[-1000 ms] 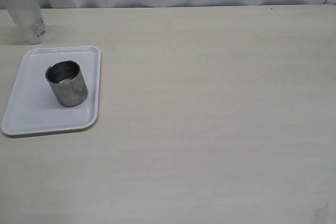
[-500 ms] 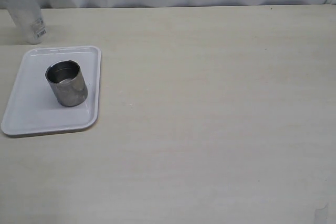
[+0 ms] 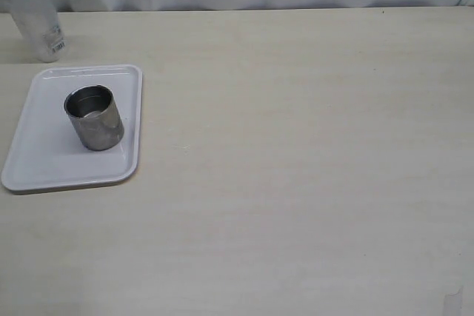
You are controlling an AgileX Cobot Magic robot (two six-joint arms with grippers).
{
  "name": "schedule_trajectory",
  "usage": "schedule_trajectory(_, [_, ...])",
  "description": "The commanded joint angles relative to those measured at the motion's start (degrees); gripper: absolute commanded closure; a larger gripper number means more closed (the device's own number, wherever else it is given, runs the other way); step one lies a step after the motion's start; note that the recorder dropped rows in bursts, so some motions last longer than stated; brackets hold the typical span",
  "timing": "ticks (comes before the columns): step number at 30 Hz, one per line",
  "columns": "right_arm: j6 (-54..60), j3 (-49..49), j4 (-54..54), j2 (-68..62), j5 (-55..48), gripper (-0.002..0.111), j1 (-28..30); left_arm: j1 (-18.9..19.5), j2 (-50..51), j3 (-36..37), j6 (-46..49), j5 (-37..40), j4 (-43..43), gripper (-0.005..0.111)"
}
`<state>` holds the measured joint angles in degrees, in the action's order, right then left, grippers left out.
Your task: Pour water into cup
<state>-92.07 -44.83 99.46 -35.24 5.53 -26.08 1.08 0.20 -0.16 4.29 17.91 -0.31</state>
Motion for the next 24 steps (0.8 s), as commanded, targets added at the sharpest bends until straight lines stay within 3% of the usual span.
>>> schedule_trajectory(1, [-0.3, 0.3, 0.0, 0.1, -0.6, 0.104, 0.2, -0.4, -0.2, 0.2, 0.0, -0.4, -0.3, 0.004])
schedule_trajectory(24, [-0.3, 0.3, 0.0, 0.1, -0.6, 0.104, 0.2, -0.4, -0.2, 0.2, -2.9, -0.2, 1.2, 0.004])
